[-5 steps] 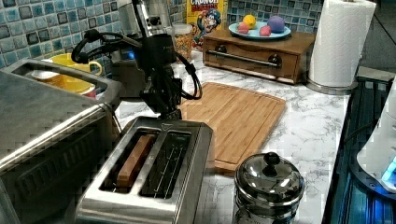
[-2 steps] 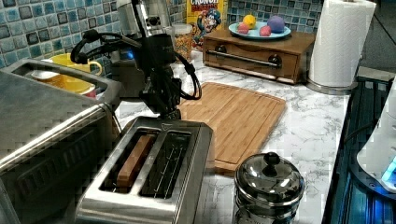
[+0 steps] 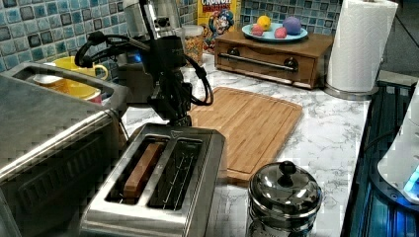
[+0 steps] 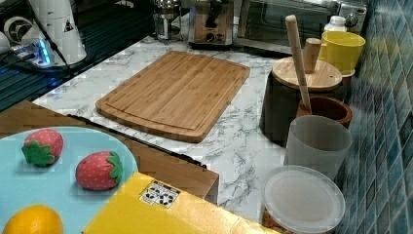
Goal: Turn on the toaster.
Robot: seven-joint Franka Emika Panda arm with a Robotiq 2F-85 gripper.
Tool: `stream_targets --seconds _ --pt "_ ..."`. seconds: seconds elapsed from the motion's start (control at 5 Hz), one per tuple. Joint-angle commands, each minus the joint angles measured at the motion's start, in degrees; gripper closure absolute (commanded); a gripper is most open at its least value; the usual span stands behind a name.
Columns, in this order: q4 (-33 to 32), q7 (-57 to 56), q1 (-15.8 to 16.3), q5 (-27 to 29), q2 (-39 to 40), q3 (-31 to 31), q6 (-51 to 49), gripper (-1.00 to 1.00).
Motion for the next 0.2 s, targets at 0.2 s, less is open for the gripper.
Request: stream_targets --seconds 0.2 --pt "-4.3 3.2 0.9 -1.3 9.7 -1.9 8.3 1.0"
